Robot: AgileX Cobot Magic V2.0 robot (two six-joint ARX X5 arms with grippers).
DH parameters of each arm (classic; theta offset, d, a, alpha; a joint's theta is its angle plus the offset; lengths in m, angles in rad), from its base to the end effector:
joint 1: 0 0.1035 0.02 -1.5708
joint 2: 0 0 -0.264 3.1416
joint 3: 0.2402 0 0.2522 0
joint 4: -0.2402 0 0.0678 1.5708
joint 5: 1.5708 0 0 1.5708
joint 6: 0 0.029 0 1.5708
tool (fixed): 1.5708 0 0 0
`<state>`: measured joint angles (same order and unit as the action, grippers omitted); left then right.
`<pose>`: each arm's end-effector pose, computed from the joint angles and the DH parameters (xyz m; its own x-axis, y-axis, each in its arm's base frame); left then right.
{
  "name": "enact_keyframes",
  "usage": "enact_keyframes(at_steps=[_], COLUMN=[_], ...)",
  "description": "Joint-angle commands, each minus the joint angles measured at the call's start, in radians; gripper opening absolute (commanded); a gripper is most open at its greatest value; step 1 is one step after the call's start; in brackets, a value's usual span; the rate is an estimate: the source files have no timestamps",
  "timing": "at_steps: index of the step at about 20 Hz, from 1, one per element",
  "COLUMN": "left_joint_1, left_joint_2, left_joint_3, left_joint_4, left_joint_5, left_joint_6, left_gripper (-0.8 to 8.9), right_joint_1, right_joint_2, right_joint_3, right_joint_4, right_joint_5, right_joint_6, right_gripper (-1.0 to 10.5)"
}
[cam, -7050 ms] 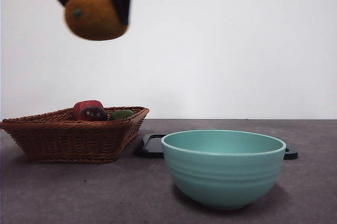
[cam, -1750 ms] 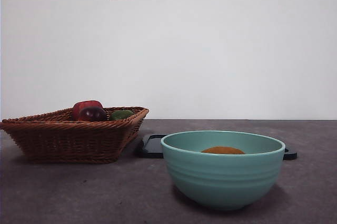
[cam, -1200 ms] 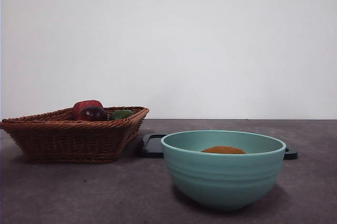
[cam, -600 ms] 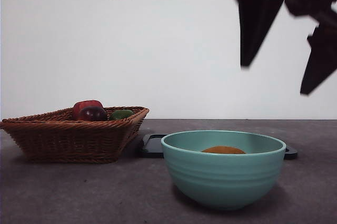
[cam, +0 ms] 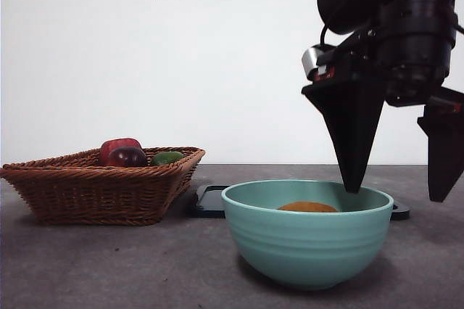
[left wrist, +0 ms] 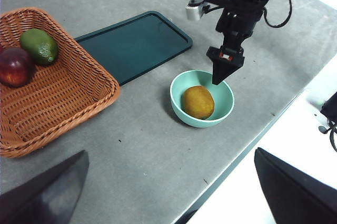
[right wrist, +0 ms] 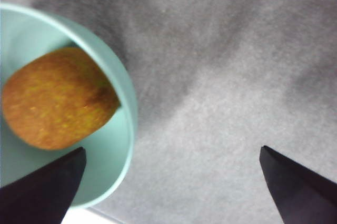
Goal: Pick up the wifruite, put it on the bowl, pick up the plate, put it on desk
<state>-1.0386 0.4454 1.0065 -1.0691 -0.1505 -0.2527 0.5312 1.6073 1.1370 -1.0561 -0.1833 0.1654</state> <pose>0.0248 -0.0336 0.3515 0.5675 -0.6683 -0.4809 0.6988 0.6998 -0.1478 0.2383 0.1461 0.2136 -0.0547 0.1793 -0.9823 -0.3563 0.9155 0.1869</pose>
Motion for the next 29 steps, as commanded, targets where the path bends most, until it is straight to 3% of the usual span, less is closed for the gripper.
enact_keyframes(at_steps=[1,8,13,17,23,29], left_joint_1=[-0.010,-0.010,-0.010,-0.010,-0.010,-0.010], left_joint_2=[0.003,0.003,0.003,0.003,0.003,0.003], left_joint_3=[0.008,0.008,0.008,0.008,0.008,0.008], left_joint_4=[0.011,0.011,0.011,0.011,0.011,0.011], left_joint_5=[0.005,0.005,0.005,0.005,0.005,0.005], left_joint_6=[-0.002,-0.002,-0.002,-0.002,-0.002,-0.002], left_gripper=[5.00,5.00,5.00,5.00,5.00,5.00], right_joint_1=[0.009,0.010,0.010,0.011,0.008,-0.021], right_joint_2=[0.042,0.087,0.116,0.117,0.117,0.130], right_joint_3=[0.015,0.015,0.014,0.014,0.040,0.239], right_joint_4=[0.012,0.068,0.095,0.127,0.119,0.048], right_joint_5=[0.002,0.001,-0.020,-0.055,-0.043,0.039], right_joint_6=[0.007,0.006,0.006,0.006,0.010,-0.047], right_gripper=[5.3,3.9,2.2,0.1,0.1,0.1])
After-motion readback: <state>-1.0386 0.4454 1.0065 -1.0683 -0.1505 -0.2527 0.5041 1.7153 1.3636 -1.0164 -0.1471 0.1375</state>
